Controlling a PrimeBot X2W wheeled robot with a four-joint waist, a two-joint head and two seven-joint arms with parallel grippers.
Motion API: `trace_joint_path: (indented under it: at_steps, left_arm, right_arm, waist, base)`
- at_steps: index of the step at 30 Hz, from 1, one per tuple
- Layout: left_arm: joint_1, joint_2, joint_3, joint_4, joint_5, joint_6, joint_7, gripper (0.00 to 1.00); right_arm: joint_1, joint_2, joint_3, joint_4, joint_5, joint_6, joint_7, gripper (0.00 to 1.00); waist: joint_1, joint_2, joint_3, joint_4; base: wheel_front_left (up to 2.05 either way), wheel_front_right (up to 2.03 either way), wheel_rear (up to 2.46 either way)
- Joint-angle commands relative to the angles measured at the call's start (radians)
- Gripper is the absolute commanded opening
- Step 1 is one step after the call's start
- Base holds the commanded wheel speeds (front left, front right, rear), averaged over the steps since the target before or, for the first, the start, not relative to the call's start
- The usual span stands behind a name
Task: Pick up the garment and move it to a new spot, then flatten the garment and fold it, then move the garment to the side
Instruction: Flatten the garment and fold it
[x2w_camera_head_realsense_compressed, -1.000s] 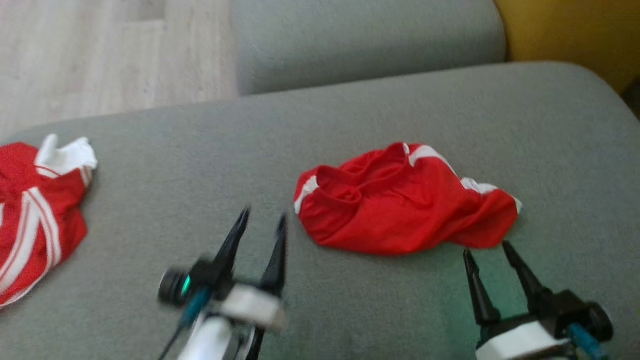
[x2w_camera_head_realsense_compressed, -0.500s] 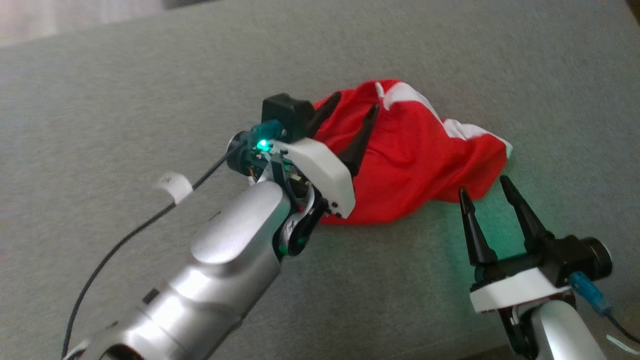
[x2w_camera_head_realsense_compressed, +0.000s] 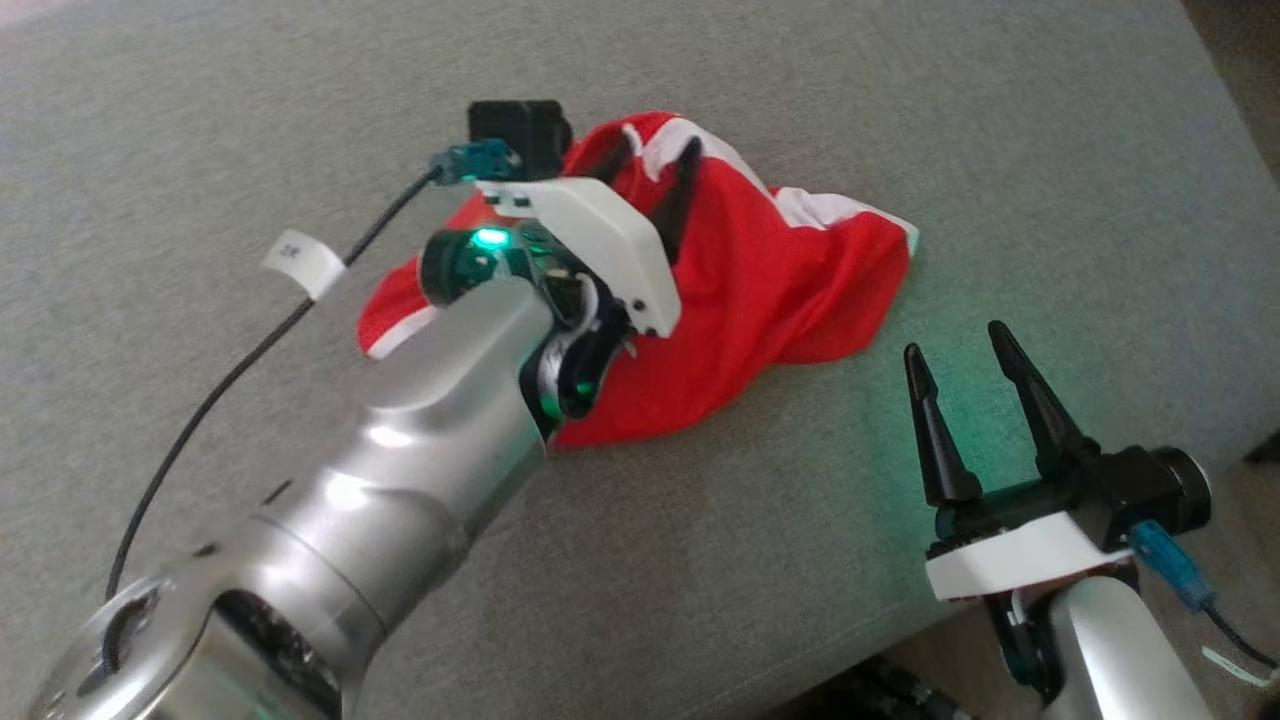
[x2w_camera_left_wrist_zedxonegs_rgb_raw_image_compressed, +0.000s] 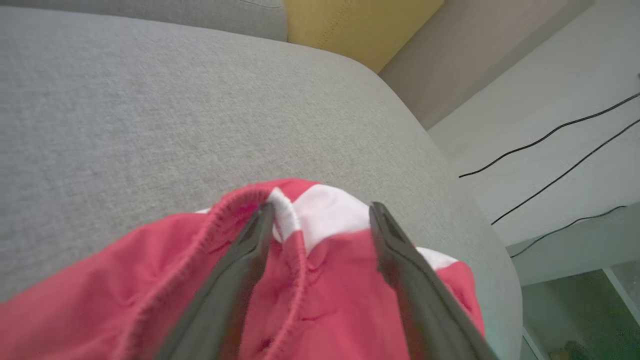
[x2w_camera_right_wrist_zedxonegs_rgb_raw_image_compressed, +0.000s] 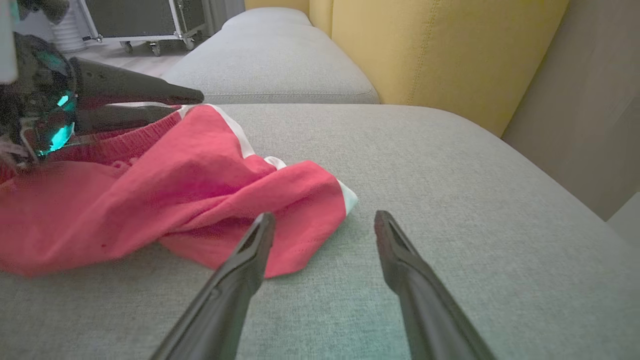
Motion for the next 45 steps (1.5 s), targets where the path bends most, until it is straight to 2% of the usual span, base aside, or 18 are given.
trace_joint_path:
  at_steps: [1,3,4,5,12,17,23,26,28,32,33,40,45]
  left_arm:
    - [-0.047,0.000,0.011,-0.009,-0.011,0.004,-0.017,1.00]
    - [-0.065,0.000,-0.001,0.024,-0.028,0.004,-0.041,0.98]
    - [-0.072,0.000,-0.008,0.038,-0.036,0.002,-0.048,0.35]
    - [-0.077,0.000,-0.015,0.050,-0.047,-0.002,-0.054,0.00]
    - [-0.102,0.000,-0.070,0.083,-0.104,-0.065,-0.110,0.00]
    - [-0.138,0.000,-0.100,-0.009,-0.169,-0.147,-0.136,0.00]
    - [-0.175,0.004,-0.102,-0.111,-0.202,-0.198,-0.157,0.00]
    - [-0.145,0.047,-0.110,-0.183,-0.204,-0.211,-0.153,0.00]
    - [-0.105,0.095,-0.124,-0.244,-0.205,-0.212,-0.144,0.00]
    - [0.001,0.225,-0.147,-0.384,-0.196,-0.160,-0.150,0.00]
    - [0.001,0.225,-0.147,-0.384,-0.196,-0.160,-0.150,0.00]
    - [0.198,0.465,-0.155,-0.604,-0.212,-0.030,-0.189,0.00]
    - [0.280,0.583,-0.154,-0.697,-0.220,0.015,-0.209,0.00]
  right_arm:
    - [-0.011,0.001,0.019,-0.025,0.010,-0.001,-0.004,1.00]
    - [-0.011,0.004,0.019,-0.025,0.010,-0.001,-0.004,1.00]
    - [-0.010,0.005,0.019,-0.025,0.009,-0.001,-0.004,1.00]
    - [-0.009,0.006,0.019,-0.024,0.009,-0.001,-0.004,1.00]
    - [0.001,0.011,0.013,-0.017,0.004,-0.001,-0.004,1.00]
    - [0.029,0.008,0.009,-0.012,-0.002,-0.001,-0.004,1.00]
    - [0.079,-0.004,0.002,-0.007,-0.009,-0.001,-0.004,1.00]
    - [0.106,-0.008,-0.013,-0.010,-0.012,-0.001,-0.004,1.00]
    - [0.125,-0.009,-0.019,-0.013,-0.014,-0.001,-0.004,1.00]
    - [0.153,-0.010,-0.033,-0.023,-0.016,-0.001,-0.004,1.00]
    - [0.153,-0.010,-0.033,-0.023,-0.016,-0.001,-0.004,1.00]
    - [0.178,-0.014,-0.062,-0.018,0.005,-0.001,-0.004,1.00]
    - [0.171,-0.016,-0.071,0.000,0.053,-0.001,-0.004,1.00]
  waist:
    - [-0.0001,0.0000,0.007,-0.013]
    - [-0.0001,0.0000,0.008,-0.020]
    - [-0.0001,0.0000,0.007,-0.023]
    - [-0.0001,0.0000,0.006,-0.025]
    - [-0.0001,0.0000,-0.039,-0.015]
    - [-0.0001,0.0000,-0.123,0.031]
    - [-0.0001,0.0000,-0.245,0.108]
    - [-0.0001,0.0000,-0.295,0.158]
    - [-0.0001,0.0000,-0.317,0.192]
    - [-0.0001,0.0000,-0.337,0.259]
    - [-0.0001,0.0000,-0.337,0.259]
    - [-0.0001,0.0000,-0.340,0.352]
    - [-0.0001,0.0000,-0.334,0.400]
  base:
    - [0.00,0.00,0.00]
    - [0.00,0.00,0.00]
    - [0.00,0.00,0.00]
    - [0.00,0.00,0.00]
    - [0.00,0.00,0.00]
    - [0.00,0.00,0.00]
    - [0.00,0.00,0.00]
    - [0.00,0.00,0.00]
    - [0.00,0.00,0.00]
    - [0.00,0.00,0.00]
    - [0.00,0.00,0.00]
    - [0.00,0.00,0.00]
    - [0.00,0.00,0.00]
